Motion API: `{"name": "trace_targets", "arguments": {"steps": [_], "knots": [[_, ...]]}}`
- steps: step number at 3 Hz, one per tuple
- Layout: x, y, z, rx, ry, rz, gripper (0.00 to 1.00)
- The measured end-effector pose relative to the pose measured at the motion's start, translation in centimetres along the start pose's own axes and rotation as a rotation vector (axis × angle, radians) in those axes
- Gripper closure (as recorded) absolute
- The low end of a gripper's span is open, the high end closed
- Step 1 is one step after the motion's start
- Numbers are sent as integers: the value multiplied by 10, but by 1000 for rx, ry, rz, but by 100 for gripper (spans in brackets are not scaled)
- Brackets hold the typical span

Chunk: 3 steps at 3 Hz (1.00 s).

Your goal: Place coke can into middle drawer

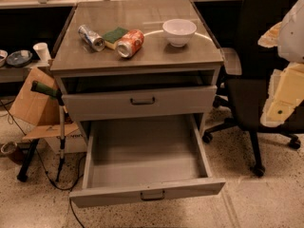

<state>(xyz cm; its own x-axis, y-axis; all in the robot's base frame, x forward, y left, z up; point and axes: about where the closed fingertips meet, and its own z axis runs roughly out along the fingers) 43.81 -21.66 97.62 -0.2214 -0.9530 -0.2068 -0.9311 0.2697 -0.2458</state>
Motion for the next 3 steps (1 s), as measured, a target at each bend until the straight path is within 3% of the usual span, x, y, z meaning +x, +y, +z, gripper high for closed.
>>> {"name": "trace_targets", "arguments": {"steps": [1, 2, 3], "knots": [[0, 0, 0, 2, -1, 0, 0], [-31, -27, -4, 51, -94, 26, 0], [-89, -65, 2, 90, -241, 74, 0]]}}
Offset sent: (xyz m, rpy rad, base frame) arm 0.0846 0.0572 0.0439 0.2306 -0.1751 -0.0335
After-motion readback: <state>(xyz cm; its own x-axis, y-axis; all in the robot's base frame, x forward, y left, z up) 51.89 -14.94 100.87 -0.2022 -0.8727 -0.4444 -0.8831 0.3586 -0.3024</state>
